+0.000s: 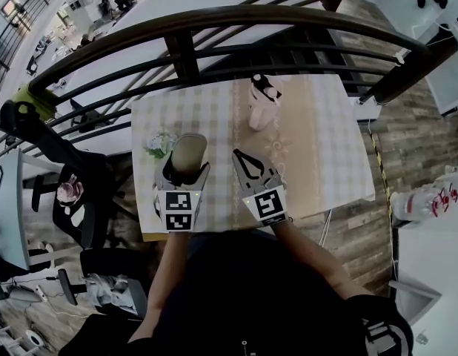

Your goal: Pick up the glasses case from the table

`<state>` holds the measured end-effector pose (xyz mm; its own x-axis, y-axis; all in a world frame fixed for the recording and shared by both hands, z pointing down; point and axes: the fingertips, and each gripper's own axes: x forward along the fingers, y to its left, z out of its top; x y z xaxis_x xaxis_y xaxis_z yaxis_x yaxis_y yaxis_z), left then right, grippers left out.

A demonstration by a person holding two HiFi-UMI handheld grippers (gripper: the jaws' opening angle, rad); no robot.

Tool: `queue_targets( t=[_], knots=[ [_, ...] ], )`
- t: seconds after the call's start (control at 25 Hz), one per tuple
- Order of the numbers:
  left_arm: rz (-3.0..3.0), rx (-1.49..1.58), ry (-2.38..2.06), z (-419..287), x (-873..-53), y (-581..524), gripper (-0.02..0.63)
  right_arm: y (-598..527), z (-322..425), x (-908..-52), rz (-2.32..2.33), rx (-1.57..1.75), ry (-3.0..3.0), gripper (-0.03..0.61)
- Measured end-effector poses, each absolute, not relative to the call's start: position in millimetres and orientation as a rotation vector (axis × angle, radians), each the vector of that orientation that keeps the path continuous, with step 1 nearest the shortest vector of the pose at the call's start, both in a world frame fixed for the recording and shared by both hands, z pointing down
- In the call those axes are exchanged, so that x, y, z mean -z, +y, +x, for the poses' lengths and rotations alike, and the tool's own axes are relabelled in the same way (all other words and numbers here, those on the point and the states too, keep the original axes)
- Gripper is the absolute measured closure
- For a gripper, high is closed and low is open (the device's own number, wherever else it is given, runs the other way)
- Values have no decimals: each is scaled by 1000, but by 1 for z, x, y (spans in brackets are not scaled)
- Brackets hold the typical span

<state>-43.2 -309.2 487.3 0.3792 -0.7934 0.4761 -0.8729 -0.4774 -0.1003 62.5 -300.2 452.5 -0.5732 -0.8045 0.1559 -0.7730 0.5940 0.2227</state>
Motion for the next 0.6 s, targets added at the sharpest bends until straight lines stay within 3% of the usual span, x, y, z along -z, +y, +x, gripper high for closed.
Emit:
queue_targets(
  t=[0.6],
  knots=[
    [2522,-379,-1765,-46,-405,-300,204,-309,79,-412,1355,277,-2628,569]
  ],
)
